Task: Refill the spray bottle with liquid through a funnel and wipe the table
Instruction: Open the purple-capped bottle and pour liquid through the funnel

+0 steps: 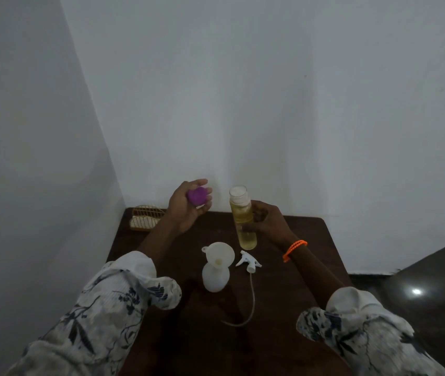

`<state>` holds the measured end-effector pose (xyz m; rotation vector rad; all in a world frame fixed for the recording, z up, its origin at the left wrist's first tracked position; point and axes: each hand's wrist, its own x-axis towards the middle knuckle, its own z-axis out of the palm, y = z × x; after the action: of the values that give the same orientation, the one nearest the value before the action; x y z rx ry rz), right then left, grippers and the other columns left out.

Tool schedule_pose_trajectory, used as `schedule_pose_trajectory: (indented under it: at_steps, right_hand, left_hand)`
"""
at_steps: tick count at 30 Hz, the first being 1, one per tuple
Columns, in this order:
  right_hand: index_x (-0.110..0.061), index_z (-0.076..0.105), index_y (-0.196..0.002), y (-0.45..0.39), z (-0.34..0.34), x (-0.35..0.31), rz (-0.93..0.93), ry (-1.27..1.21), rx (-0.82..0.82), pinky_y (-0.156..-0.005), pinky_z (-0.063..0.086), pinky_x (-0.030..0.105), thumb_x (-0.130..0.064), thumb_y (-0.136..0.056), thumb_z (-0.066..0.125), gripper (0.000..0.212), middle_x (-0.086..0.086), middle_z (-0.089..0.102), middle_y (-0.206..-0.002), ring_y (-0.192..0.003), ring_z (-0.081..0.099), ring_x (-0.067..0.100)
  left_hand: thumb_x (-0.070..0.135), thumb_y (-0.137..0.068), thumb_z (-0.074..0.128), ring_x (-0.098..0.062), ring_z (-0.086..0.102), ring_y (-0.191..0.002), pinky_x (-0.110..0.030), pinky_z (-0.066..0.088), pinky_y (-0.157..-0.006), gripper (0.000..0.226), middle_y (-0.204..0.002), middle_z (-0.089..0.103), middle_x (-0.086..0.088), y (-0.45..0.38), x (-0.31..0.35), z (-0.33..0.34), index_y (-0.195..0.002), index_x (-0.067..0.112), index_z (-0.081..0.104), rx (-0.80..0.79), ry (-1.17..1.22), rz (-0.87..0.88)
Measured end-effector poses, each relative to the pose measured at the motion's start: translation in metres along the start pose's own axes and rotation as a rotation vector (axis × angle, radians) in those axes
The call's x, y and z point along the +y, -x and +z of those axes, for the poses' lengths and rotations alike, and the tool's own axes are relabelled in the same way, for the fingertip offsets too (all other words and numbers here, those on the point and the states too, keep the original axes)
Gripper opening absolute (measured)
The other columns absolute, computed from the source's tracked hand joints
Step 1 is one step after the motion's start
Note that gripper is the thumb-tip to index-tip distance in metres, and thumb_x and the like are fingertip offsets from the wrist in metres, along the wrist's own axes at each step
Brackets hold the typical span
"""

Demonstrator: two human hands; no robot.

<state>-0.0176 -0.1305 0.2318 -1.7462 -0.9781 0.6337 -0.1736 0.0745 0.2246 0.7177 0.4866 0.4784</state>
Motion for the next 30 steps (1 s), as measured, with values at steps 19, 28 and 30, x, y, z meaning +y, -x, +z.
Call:
schedule_pose_trajectory:
  at_steps: [19, 28, 30]
  right_hand:
    - [-0.03, 0.07, -0.122, 0.035, 0.0, 0.091, 0.116, 0.295, -0.029, -0.09, 0.059, 0.042, -0.024, -0.057, 0.093, 0.069, -0.012, 0.075, -0.111, -0.104, 0.07, 0.005]
    - [-0.026, 0.069, -0.125, 0.047, 0.009, 0.1, 0.114, 0.378, -0.074, -0.086, 0.053, 0.017, -0.019, -0.061, 0.093, 0.069, -0.011, 0.073, -0.113, -0.105, 0.066, -0.004]
    - [-0.024, 0.069, -0.125, 0.048, 0.009, 0.102, 0.112, 0.392, -0.084, -0.088, 0.053, 0.017, -0.02, -0.062, 0.093, 0.068, -0.01, 0.073, -0.115, -0.106, 0.066, -0.002]
  left_hand:
    - [0.041, -0.09, 0.074, -0.016, 0.055, -0.055, -0.026, 0.044, -0.048, 0.038, -0.072, 0.064, -0.01, 0.01, -0.083, -0.078, -0.095, 0.004, 0.071, 0.286, -0.834, -0.416]
    - [0.055, -0.086, 0.073, -0.021, 0.059, -0.065, -0.03, 0.046, -0.058, 0.05, -0.076, 0.067, -0.011, 0.018, -0.084, -0.082, -0.098, 0.006, 0.073, 0.207, -0.839, -0.431]
    - [0.048, -0.089, 0.073, -0.018, 0.058, -0.062, -0.027, 0.047, -0.055, 0.041, -0.074, 0.066, -0.009, 0.021, -0.083, -0.082, -0.096, 0.008, 0.073, 0.163, -0.864, -0.409]
